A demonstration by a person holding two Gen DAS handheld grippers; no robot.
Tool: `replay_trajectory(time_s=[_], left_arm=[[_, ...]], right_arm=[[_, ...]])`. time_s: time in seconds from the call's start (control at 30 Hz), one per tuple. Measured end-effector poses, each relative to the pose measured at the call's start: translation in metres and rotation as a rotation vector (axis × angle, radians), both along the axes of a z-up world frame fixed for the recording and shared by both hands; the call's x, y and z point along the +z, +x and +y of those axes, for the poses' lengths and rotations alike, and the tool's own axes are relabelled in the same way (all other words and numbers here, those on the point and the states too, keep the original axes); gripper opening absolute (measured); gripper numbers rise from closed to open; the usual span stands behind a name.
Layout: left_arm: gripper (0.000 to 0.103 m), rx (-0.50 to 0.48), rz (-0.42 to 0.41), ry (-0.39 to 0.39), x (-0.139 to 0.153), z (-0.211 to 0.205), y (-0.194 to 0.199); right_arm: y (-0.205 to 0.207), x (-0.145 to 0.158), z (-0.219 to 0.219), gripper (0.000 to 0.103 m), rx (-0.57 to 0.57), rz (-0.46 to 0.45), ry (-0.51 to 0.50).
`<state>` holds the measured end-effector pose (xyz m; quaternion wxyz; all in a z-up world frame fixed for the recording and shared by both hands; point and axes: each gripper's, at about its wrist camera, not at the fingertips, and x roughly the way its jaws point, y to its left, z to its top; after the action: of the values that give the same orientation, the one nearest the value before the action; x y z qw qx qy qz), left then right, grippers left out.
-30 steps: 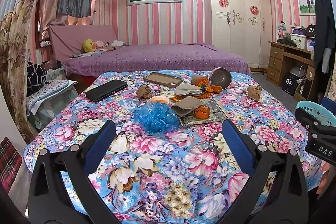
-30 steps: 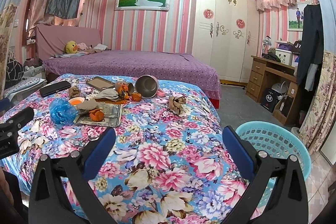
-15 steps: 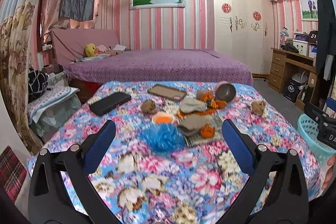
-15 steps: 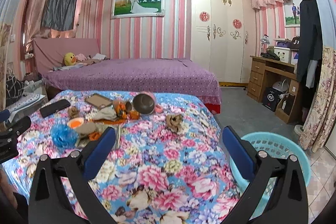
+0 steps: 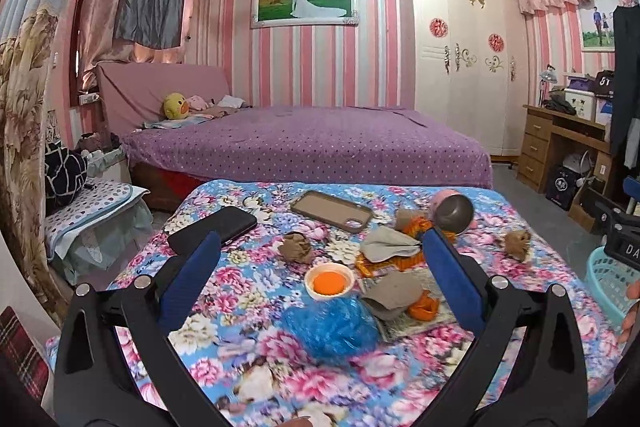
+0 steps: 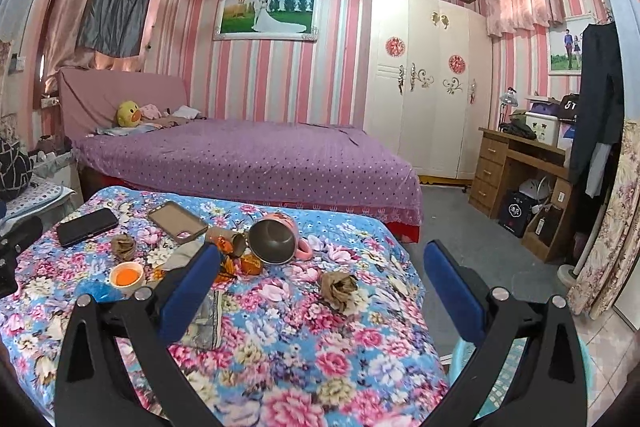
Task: Collect trash
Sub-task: 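Grasp the blue plastic bag with the left gripper while the right gripper approaches the brown paper wad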
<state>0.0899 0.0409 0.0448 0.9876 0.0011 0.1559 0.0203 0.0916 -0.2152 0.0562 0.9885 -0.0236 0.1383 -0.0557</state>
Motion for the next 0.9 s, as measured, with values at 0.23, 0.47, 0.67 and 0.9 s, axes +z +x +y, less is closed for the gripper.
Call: replay_trajectory(time_s=[0.23,0.47,0.67,0.9], left_arm=[[0.098,0.028,0.107,-0.04,-0.03,0.023,0.037],[0.098,-0.01,0.231,-0.043,-0.066,0.025,0.061],[0.098,-0.049,0.34,-0.05,-0.093,0.018,0.076],[0.06,-0.148,0.44,-0.129,-0.105,0.016,0.087]], right_arm=[[0.031,-0.028,-0.005,0.099,0.028,0.03,0.008],[0.06,-0.043,-0.009,0.099,0.051,0.064,0.008],[0.077,-0.051,-0.022,0.099,0.021,0.136,0.073],[0.082,-0.066,-0.018,0.099,0.01,0.193,0.055]])
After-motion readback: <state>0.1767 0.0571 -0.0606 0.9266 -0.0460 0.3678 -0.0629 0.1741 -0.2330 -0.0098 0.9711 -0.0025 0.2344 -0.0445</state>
